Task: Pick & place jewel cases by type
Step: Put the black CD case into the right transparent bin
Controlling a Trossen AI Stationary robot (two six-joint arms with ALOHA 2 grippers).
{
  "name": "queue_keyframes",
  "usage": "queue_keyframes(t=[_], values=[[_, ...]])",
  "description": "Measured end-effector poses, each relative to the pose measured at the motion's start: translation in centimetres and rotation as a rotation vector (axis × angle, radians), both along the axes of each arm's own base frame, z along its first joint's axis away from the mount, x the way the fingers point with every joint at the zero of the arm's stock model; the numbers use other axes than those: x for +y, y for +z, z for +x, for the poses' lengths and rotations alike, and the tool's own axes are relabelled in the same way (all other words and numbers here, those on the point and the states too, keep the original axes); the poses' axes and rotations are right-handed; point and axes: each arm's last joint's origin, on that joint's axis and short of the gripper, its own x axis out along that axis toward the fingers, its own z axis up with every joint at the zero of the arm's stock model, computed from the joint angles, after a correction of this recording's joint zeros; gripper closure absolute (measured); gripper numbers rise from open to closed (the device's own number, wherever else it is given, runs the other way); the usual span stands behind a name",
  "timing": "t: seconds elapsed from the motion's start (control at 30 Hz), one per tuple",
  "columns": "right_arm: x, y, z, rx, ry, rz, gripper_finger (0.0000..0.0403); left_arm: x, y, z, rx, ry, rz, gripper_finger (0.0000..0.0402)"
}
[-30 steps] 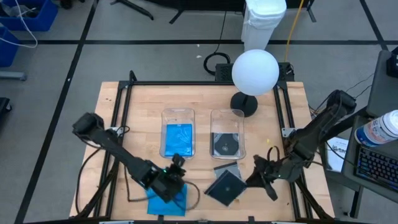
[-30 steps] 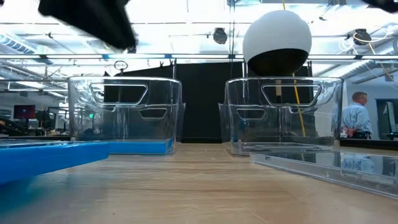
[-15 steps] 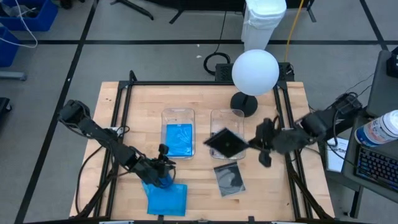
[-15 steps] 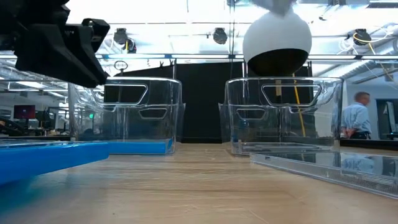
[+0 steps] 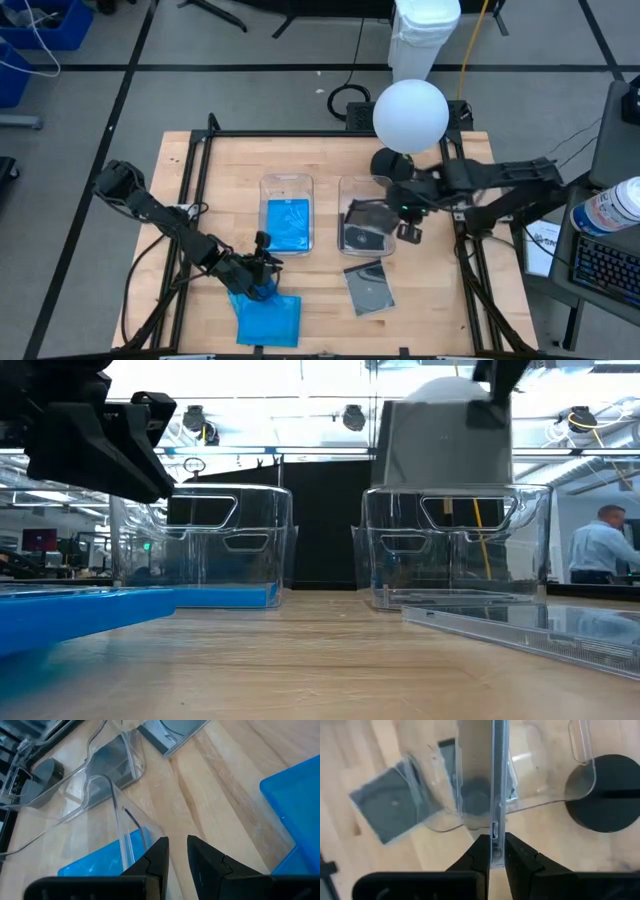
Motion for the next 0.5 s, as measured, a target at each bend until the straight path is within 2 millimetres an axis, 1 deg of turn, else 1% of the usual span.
queue_keyframes(t=[0.17, 0.23, 0.37, 0.5], values=[[-1.6, -0.6, 2.4, 0.053, 0.058, -0.026, 0.0372, 0.0, 0.0, 0.0, 0.002, -0.001, 0.002, 0.0325], [-2.3, -1.2, 3.1, 0.08, 0.078, -0.001, 0.0372, 0.0, 0.0, 0.0, 0.004, -0.001, 0.002, 0.0325], [-3.5, -2.3, 3.9, 0.135, 0.112, 0.097, 0.0372, 0.0, 0.0, 0.0, 0.007, -0.013, 0.016, 0.0325], [-4.6, -3.5, 4.7, 0.172, 0.126, 0.103, 0.0372, 0.0, 0.0, 0.0, 0.01, -0.029, 0.037, 0.0325]])
